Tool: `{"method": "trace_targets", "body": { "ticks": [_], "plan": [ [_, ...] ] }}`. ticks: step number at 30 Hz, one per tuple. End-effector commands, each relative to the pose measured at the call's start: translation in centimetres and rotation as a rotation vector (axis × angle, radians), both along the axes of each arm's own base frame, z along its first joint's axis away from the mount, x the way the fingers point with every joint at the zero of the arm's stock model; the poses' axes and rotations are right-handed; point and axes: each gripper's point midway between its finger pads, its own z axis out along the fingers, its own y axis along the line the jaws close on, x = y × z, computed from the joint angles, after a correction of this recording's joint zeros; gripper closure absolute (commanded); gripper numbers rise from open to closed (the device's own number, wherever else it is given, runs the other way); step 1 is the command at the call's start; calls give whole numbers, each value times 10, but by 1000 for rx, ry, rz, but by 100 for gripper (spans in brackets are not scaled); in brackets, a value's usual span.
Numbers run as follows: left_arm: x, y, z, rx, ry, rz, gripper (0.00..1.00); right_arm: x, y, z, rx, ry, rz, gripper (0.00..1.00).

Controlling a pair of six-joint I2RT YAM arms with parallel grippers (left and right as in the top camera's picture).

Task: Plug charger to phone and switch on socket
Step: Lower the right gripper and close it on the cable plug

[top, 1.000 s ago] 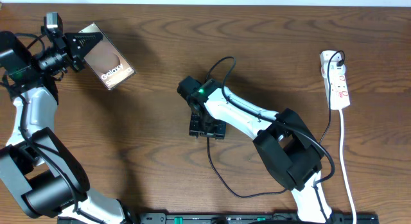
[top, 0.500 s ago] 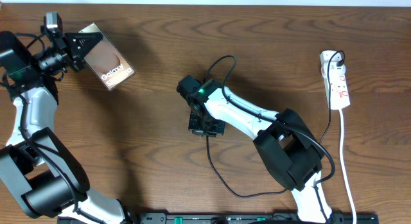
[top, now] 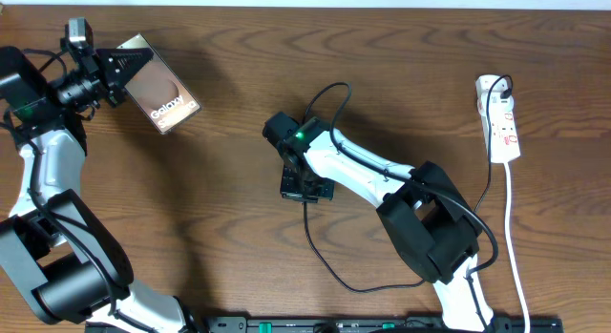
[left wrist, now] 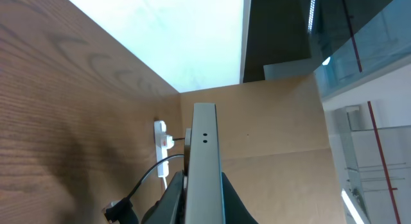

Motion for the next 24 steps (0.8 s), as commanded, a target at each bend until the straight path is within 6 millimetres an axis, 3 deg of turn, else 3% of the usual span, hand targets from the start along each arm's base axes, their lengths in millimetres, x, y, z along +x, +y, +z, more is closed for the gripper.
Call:
{"method": "trace_targets", "body": {
  "ticks": [1, 5, 6, 16, 24],
  "plan": [
    [-3, -2, 4, 6, -21, -26, 93, 0, -3, -1, -10, -4, -7, 92],
    [-3, -2, 4, 6, -21, -26, 93, 0, -3, -1, -8, -2, -6, 76],
    [-3, -2, 4, 6, -21, -26, 93, -1, -2, -1, -7, -2, -6, 76],
    [-3, -2, 4, 6, -21, -26, 92, -1, -2, -1, -5, 1, -4, 99],
    [-3, -2, 4, 6, -20, -26, 93, -6, -3, 0, -6, 24, -5, 99]
  ]
}}
